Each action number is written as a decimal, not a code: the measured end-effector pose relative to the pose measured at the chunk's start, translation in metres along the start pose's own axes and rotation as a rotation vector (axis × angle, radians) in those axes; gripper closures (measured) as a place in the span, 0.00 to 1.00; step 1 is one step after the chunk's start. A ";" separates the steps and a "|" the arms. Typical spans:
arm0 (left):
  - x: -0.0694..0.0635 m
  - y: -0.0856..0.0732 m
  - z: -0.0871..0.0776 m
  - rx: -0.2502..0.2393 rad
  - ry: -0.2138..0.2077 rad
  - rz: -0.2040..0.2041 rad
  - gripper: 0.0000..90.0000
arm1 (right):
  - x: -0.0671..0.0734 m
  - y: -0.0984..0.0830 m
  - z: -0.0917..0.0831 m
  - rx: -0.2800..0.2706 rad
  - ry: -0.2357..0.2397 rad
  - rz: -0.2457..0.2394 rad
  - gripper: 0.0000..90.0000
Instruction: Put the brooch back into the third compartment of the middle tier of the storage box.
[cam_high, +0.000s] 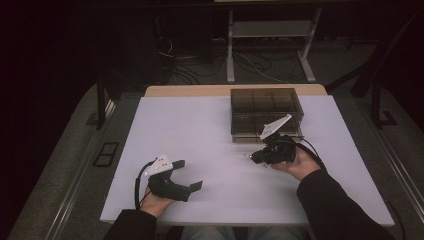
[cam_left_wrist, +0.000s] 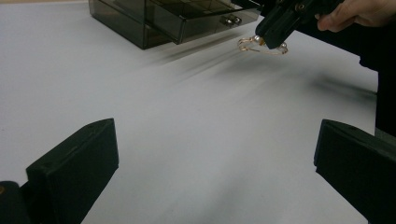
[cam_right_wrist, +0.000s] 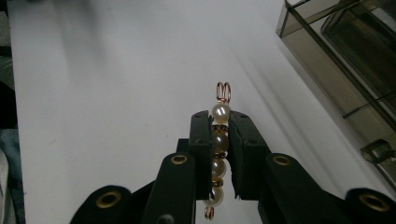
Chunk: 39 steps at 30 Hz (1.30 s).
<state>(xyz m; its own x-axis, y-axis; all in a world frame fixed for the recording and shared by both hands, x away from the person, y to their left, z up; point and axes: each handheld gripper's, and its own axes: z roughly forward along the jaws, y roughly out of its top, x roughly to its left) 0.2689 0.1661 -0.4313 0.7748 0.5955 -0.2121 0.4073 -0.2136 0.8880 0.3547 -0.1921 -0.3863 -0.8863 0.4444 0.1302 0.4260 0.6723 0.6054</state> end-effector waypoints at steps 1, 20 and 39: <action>0.000 0.000 0.000 0.000 0.000 0.000 0.00 | 0.000 0.000 -0.001 -0.002 -0.001 0.003 0.88; 0.000 0.000 0.000 0.001 0.001 0.000 0.00 | -0.010 -0.001 -0.027 -0.013 -0.031 0.010 0.88; 0.000 0.000 0.000 0.000 0.001 -0.002 0.00 | -0.017 0.001 -0.049 -0.029 -0.057 0.016 0.88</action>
<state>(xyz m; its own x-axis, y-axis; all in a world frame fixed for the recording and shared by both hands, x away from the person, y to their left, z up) 0.2692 0.1664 -0.4317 0.7733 0.5970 -0.2134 0.4089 -0.2124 0.8875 0.3607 -0.2280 -0.3498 -0.8672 0.4887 0.0954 0.4340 0.6480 0.6259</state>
